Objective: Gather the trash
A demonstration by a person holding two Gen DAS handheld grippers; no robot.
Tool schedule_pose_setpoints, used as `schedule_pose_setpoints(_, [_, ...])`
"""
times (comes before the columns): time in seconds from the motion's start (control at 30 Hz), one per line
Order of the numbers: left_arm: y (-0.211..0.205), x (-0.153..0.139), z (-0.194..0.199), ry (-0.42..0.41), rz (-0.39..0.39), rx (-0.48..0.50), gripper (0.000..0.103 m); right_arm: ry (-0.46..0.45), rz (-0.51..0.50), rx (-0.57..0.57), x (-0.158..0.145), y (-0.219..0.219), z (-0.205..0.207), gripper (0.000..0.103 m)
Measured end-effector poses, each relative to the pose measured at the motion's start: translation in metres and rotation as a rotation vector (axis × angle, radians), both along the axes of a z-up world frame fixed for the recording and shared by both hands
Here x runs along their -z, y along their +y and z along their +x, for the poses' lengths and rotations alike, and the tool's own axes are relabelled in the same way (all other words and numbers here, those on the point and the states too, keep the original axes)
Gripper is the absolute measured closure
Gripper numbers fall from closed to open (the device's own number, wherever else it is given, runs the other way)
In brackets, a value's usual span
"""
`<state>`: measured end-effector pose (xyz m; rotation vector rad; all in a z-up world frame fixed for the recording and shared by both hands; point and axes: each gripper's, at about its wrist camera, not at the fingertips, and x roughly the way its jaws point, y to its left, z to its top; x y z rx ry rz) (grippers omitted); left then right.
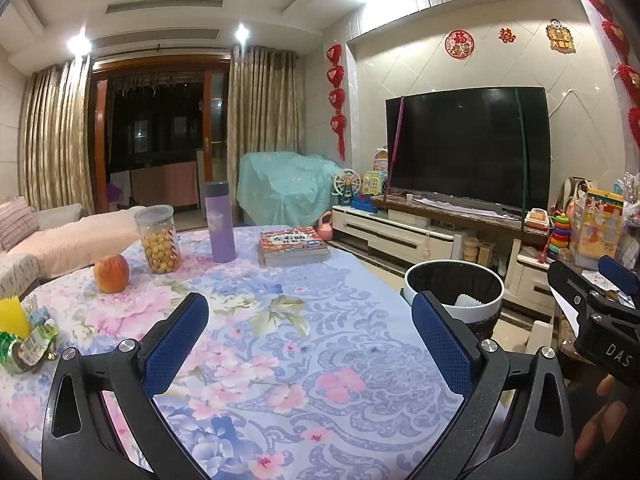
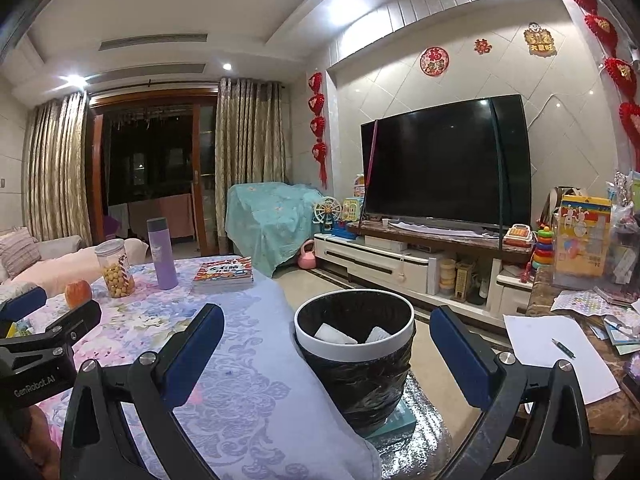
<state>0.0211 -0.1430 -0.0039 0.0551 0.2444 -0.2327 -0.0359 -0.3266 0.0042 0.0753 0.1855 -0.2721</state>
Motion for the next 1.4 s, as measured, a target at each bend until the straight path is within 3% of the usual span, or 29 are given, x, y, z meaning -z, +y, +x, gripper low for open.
schedule_pose_setpoints(1.4, [0.0007,0.0052,0.0075,0.018,0.007,0.000,0.000,-0.004,-0.007,-0.008,-0.0026,0.0020,0.0005,0.000])
